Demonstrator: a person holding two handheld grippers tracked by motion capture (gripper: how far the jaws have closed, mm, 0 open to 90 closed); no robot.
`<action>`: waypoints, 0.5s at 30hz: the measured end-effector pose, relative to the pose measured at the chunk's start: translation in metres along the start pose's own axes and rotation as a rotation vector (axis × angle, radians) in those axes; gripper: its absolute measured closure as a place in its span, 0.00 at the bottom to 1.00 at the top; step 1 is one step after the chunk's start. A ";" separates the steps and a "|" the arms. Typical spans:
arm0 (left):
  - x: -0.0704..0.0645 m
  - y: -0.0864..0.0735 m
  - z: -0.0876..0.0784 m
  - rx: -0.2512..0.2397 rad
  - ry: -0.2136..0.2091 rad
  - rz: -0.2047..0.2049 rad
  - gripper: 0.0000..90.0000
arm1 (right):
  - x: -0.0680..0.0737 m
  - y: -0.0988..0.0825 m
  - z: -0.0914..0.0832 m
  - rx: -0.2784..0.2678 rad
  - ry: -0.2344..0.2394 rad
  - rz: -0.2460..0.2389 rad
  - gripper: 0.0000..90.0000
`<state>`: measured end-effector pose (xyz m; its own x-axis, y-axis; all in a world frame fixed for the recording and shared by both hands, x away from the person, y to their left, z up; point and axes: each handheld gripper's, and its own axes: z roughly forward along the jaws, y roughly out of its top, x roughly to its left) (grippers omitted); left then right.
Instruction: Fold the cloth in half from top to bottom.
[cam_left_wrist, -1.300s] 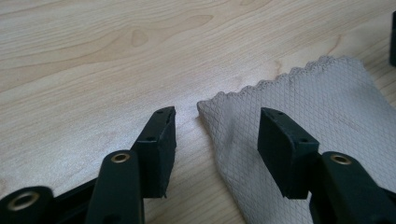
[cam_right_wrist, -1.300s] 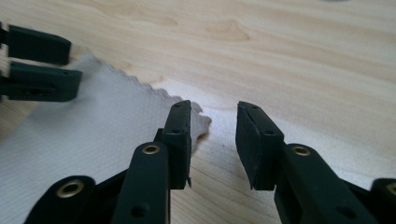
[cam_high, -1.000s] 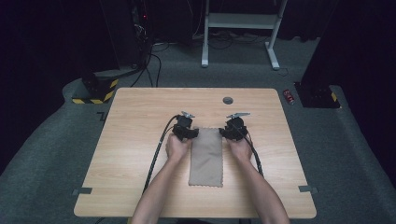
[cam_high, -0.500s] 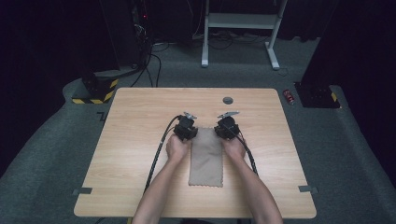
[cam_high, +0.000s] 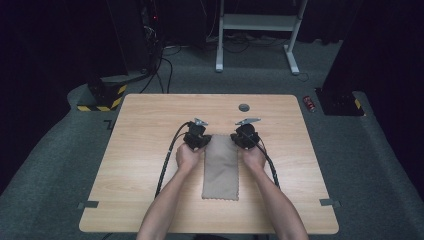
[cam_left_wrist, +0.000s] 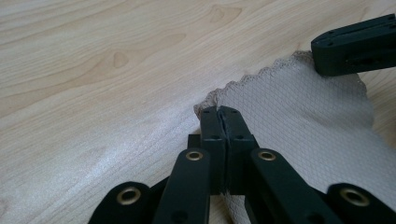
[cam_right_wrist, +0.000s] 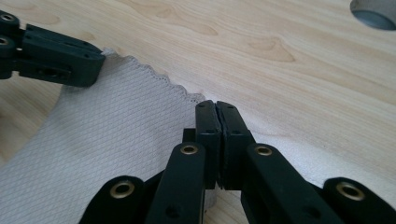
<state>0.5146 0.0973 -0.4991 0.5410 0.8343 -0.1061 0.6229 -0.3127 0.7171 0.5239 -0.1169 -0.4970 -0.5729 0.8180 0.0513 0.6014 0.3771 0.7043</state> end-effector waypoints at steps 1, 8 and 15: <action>0.000 0.000 -0.001 -0.005 -0.006 -0.007 0.99 | 0.000 0.000 -0.002 -0.004 0.001 -0.005 0.98; 0.004 0.002 -0.011 -0.032 -0.035 -0.007 0.99 | 0.001 0.003 -0.011 -0.031 0.017 -0.005 0.98; 0.000 -0.002 -0.026 -0.059 -0.060 0.028 0.99 | 0.006 0.001 -0.021 -0.049 0.036 -0.029 0.98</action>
<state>0.4989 0.1097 -0.4829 0.5913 0.7966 -0.1253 0.5740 -0.3066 0.7593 0.5094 -0.1205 -0.4816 -0.6097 0.7907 0.0555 0.5569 0.3775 0.7399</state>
